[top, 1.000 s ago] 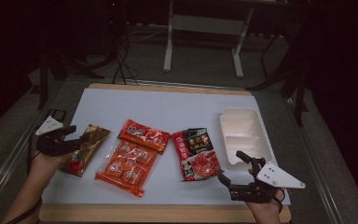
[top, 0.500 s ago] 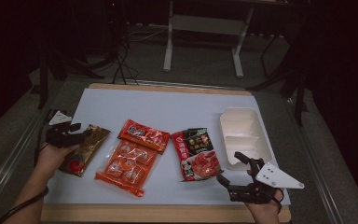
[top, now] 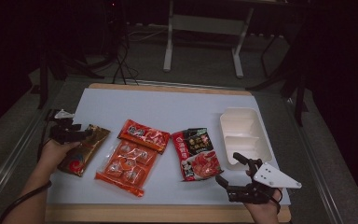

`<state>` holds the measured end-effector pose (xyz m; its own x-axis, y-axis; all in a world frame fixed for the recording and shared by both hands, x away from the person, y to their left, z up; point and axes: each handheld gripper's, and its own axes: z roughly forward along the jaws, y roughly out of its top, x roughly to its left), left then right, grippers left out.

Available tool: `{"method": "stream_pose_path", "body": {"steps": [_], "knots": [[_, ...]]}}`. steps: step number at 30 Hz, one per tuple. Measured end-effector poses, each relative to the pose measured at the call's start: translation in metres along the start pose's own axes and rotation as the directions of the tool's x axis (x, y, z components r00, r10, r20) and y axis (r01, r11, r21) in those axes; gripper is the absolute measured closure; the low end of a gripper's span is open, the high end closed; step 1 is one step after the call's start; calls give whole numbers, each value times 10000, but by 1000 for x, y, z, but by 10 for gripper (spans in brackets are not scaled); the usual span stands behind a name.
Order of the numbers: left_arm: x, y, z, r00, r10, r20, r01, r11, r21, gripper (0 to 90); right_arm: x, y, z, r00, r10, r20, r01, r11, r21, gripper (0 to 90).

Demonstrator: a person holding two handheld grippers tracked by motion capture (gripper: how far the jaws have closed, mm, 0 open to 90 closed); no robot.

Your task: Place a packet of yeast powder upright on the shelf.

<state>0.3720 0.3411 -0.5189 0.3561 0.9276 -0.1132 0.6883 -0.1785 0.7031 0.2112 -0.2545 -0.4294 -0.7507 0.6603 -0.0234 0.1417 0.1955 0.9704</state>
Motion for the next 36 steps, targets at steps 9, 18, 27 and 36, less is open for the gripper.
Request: {"method": "stream_pose_path", "body": {"steps": [9,18,27,36], "knots": [[3,-5,15,10000,-67,30,66,9995,323,398,0,-1,1,10000,18,-11,-18,10000,50,110],[-5,-2,25,9994,3,354,-35,9959,901,489,1,-1,2,10000,-37,-24,38,9999,118,110],[-15,1,25,9943,932,-525,-866,9894,1163,848,0,-1,2,10000,-7,-77,8,9998,179,111],[-21,4,16,9930,887,-776,-821,9931,843,892,-2,-1,2,9999,73,-82,-72,9999,109,128]]}}
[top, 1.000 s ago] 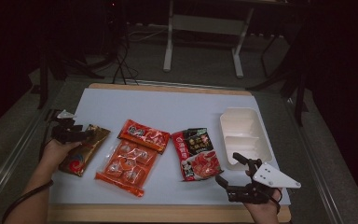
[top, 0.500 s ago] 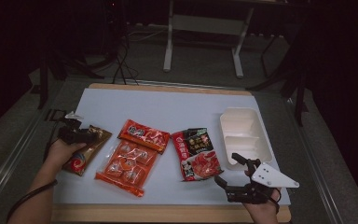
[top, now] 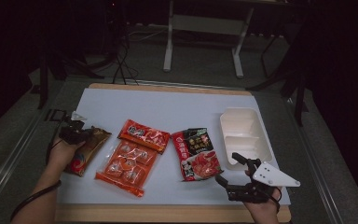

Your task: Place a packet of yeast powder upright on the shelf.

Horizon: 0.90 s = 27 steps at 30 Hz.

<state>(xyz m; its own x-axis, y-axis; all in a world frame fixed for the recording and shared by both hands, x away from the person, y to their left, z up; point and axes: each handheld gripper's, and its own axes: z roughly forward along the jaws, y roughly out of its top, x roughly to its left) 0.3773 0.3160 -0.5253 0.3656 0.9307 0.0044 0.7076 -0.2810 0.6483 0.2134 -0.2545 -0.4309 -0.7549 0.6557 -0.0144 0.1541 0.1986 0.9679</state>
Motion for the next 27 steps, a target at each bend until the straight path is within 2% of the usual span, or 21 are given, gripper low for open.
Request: {"method": "stream_pose_path", "body": {"steps": [4,6,8,9,12,17,23,27], "knots": [[0,1,-9,9998,77,-159,-79,9999,-125,896,0,1,-1,10000,-21,82,21,10000,-54,126],[1,2,-15,10000,-35,-19,34,9996,-297,899,0,1,-1,9999,-41,105,42,9999,-101,121],[0,3,-22,9999,61,-125,-65,9993,-368,900,0,1,-2,9999,-8,132,10,9999,-142,113],[0,4,-24,10000,38,-20,-39,9990,-440,900,0,1,-2,9999,26,103,-24,9999,-146,102],[-2,5,-34,10000,31,-45,-33,9981,-617,900,-1,2,-3,10000,-28,46,29,9998,-204,100],[-8,5,-52,9999,99,-71,-105,9945,-1042,900,-2,2,-4,9998,71,183,-66,9996,-289,100],[-11,1,-70,9999,107,-5,-107,9909,-1345,900,-2,2,-4,9999,55,104,-52,9995,-315,100],[-13,-1,-84,10000,33,64,-22,9849,-1733,900,-3,2,-3,9998,143,103,-140,9993,-336,100]]}}
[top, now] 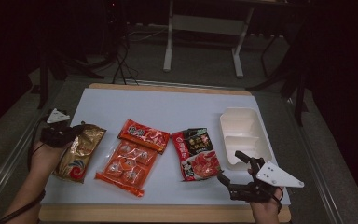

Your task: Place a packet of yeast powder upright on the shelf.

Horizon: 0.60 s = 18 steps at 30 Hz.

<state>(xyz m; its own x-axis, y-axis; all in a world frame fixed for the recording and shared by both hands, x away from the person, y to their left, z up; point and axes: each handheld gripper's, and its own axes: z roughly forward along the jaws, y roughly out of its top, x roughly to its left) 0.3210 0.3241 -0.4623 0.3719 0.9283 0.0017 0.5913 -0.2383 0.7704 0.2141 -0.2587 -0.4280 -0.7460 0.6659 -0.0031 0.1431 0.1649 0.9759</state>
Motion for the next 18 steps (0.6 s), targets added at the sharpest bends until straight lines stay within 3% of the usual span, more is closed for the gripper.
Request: {"method": "stream_pose_path", "body": {"steps": [2,9,15,18], "knots": [[-2,0,-8,9999,-139,97,141,9997,-204,900,0,0,0,10000,12,32,-12,10000,8,100],[-15,2,-37,9992,25,402,11,9958,-911,900,2,0,2,10000,-26,45,25,9996,288,101],[-25,9,-60,9977,327,591,-238,9891,-1453,900,1,0,2,10000,71,-5,-71,9997,249,101],[-30,13,-68,9965,317,771,-174,9836,-1795,900,1,0,2,10000,63,18,-63,9997,235,101]]}}
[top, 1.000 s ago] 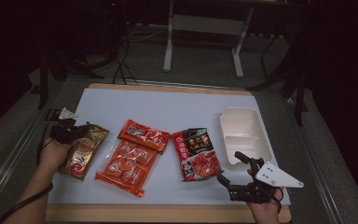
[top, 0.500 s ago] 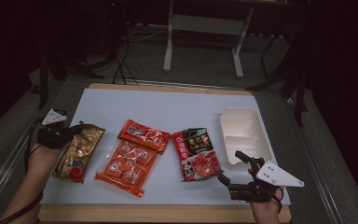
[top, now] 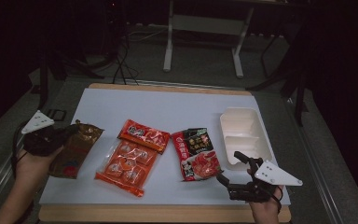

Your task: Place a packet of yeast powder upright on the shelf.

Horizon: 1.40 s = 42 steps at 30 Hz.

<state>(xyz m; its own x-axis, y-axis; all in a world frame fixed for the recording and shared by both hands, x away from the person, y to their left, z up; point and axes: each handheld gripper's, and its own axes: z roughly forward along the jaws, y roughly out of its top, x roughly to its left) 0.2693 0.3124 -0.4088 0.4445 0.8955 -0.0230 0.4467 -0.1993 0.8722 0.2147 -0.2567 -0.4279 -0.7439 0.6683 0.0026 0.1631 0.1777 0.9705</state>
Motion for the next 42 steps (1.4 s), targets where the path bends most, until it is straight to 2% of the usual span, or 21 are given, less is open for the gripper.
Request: {"method": "stream_pose_path", "body": {"steps": [3,4,5,9,12,14,15,20,22,23,25,28,29,31,32,33,37,39,40,41,42], "knots": [[-9,7,-1,9993,-26,362,37,9995,-308,900,0,1,0,9998,-185,89,186,9998,-112,108],[-12,9,0,9985,4,541,19,9991,-417,900,0,1,0,9992,-344,207,345,9994,-78,146],[-15,10,0,9980,22,639,10,9988,-489,900,-1,1,0,9981,-541,293,544,9985,-83,144],[-32,20,7,9921,-70,1249,200,9945,-1030,900,-5,1,2,9977,-677,21,678,9977,-93,151],[-45,26,14,9873,150,1581,44,9926,-1216,900,-6,2,2,9985,-538,-131,536,9985,-135,150],[-54,29,19,9842,285,1750,-56,9915,-1301,900,-7,3,0,9990,-458,8,458,9989,-105,143],[-57,31,22,9799,371,1959,-121,9918,-1274,900,-7,3,0,9992,-391,51,392,9992,-30,136],[-75,36,34,9704,605,2339,-305,9911,-1297,900,-10,4,-3,9996,241,110,-242,9997,68,134],[-82,37,37,9611,485,2720,-93,9896,-1436,900,-9,6,-4,9995,184,249,-186,9998,74,129],[-85,38,39,9589,451,2800,-25,9886,-1506,900,-8,8,-4,9997,91,248,-93,9999,94,124],[-92,40,43,9496,431,3104,77,9870,-1607,900,-7,10,-4,9998,68,209,-70,9999,87,108],[-103,41,47,9380,566,3420,44,9846,-1749,900,-4,14,-3,10000,-14,37,14,10000,28,100],[-108,42,49,9290,697,3633,-3,9822,-1877,900,-3,15,-2,10000,-23,-28,23,10000,19,100],[-117,44,52,9201,746,3845,53,9792,-2027,900,-1,18,2,9998,-205,-7,205,9998,6,100],[-121,46,54,9133,738,4006,135,9774,-2108,900,-1,20,3,9998,-177,-58,177,9998,-23,100],[-124,47,55,9102,769,4069,154,9756,-2189,900,0,23,5,9998,-187,-100,187,9998,-34,100],[-140,52,62,8866,851,4547,382,9661,-2553,900,2,35,11,9986,-423,-323,415,9988,-243,101],[-146,53,64,8809,830,4661,559,9594,-2766,900,2,41,15,9981,-464,-416,451,9984,-333,140],[-149,54,66,8758,826,4756,609,9585,-2785,900,2,44,17,9975,-456,-532,439,9985,-327,140],[-153,54,67,8733,854,4796,666,9544,-2912,900,2,45,18,9976,-461,-526,442,9984,-358,143],[-156,55,69,8708,867,4839,671,9541,-2918,900,2,48,21,9967,-481,-647,458,9983,-364,149]]}}
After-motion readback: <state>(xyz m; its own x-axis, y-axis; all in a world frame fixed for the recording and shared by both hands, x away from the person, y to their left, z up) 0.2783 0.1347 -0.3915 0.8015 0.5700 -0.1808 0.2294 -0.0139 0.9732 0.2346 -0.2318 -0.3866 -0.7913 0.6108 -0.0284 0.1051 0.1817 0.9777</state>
